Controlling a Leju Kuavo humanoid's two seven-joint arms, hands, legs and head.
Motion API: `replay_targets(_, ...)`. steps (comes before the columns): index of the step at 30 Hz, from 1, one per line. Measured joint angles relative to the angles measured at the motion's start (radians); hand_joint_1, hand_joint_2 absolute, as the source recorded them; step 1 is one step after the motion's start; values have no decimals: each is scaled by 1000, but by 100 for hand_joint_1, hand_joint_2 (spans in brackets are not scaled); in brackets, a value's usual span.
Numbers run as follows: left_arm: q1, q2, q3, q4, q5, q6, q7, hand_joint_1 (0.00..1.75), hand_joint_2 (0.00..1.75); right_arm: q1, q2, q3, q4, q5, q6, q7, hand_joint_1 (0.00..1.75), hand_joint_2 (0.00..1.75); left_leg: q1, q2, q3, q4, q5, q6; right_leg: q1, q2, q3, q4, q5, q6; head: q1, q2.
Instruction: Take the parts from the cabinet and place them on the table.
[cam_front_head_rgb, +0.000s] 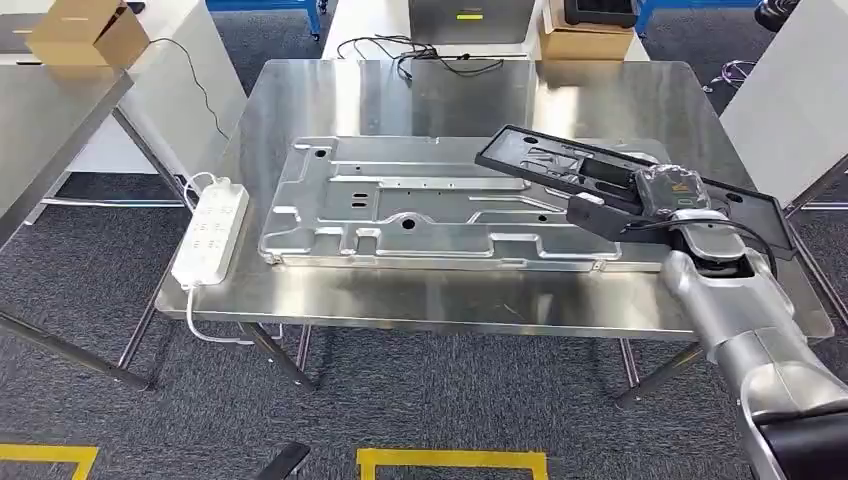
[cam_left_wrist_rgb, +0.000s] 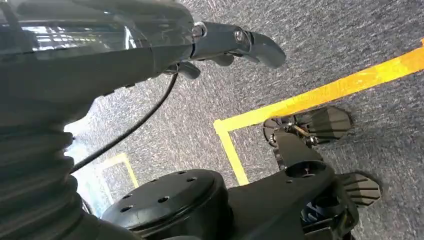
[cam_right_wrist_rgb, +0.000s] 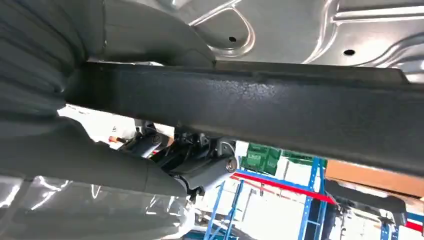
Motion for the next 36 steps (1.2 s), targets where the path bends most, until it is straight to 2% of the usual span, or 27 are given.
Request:
replay_targets(6, 0, 0, -8, 0, -4, -9, -5, 0, 175, -1, 0, 0, 0, -1, 0, -1, 134, 175, 1, 1, -1, 0, 2, -8, 1, 0, 0, 1, 0, -1, 0, 0)
replay_targets(7, 0, 0, -11, 0, -4, -11, -5, 0, 175, -1, 0, 0, 0, -1, 0, -2, 173, 0, 0, 1, -1, 0, 2, -8, 0, 0, 0, 1, 1, 0, 0, 0)
replay_targets(10, 0, 0, -16, 0, -8, -18, -7, 0, 175, -1, 1, 0, 0, -2, -1, -4, 173, 0, -2, 1, -2, 2, 2, -8, -3, 0, 1, 1, 1, 0, 0, 0)
replay_targets(11, 0, 0, -16, 0, -10, -24, -10, 0, 175, -1, 1, 0, 0, -2, -2, -4, 140, 0, -3, 1, -2, 3, 2, -8, -3, 0, 1, 1, 1, 0, 0, 0)
replay_targets(12, 0, 0, -16, 0, -10, -27, -12, 0, 0, -1, 2, 0, 1, -2, -2, -4, 28, 0, -3, 0, -3, 4, 1, -8, -3, -1, 1, 0, 1, 0, 0, 0)
replay_targets(13, 1, 0, -16, 0, -10, -27, -14, 0, 0, -1, 2, 0, 2, -2, -2, -4, 0, 0, -3, 0, -4, 5, 1, -8, -3, -1, 1, 0, 1, 1, 1, 0)
replay_targets(36, 1, 0, -16, 0, 11, -25, -13, 0, 0, -2, 2, 6, 2, -2, -22, 10, 0, 0, -5, 1, -5, 11, -2, -6, -4, -1, 3, -1, 2, 2, 3, 0)
